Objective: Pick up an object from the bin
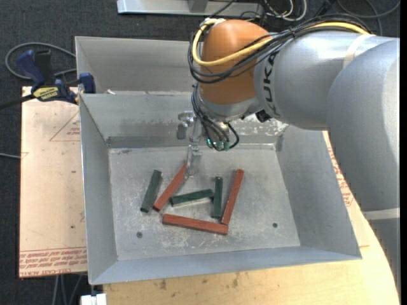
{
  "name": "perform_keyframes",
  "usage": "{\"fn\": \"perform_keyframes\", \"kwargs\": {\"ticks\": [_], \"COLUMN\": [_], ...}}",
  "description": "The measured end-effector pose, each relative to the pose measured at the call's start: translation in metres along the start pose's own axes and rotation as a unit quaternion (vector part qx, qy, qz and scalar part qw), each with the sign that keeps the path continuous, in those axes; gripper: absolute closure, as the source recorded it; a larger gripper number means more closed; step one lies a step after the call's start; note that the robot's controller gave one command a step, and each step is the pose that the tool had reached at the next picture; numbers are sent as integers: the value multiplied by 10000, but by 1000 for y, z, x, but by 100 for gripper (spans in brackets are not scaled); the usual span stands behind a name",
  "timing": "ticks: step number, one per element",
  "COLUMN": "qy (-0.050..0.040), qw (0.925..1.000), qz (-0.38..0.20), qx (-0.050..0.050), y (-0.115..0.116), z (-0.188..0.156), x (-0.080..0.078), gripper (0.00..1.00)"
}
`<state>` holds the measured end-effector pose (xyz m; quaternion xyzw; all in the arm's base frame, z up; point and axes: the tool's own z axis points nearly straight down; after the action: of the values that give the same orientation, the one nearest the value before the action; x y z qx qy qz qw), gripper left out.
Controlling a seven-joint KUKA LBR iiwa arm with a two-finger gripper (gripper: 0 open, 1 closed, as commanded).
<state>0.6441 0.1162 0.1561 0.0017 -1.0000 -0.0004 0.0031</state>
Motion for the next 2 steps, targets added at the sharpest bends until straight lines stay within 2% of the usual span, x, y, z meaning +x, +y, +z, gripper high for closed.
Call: {"fn": "perform_keyframes", "kwargs": {"ticks": [1, 2], "qy": [-21, -53], "qw": [9721, 9583], "qz": [-2344, -2859], "qx": [0, 6], "y": [4, 17], "z": [86, 55], "x": [13, 22], "gripper": [0, 0]}}
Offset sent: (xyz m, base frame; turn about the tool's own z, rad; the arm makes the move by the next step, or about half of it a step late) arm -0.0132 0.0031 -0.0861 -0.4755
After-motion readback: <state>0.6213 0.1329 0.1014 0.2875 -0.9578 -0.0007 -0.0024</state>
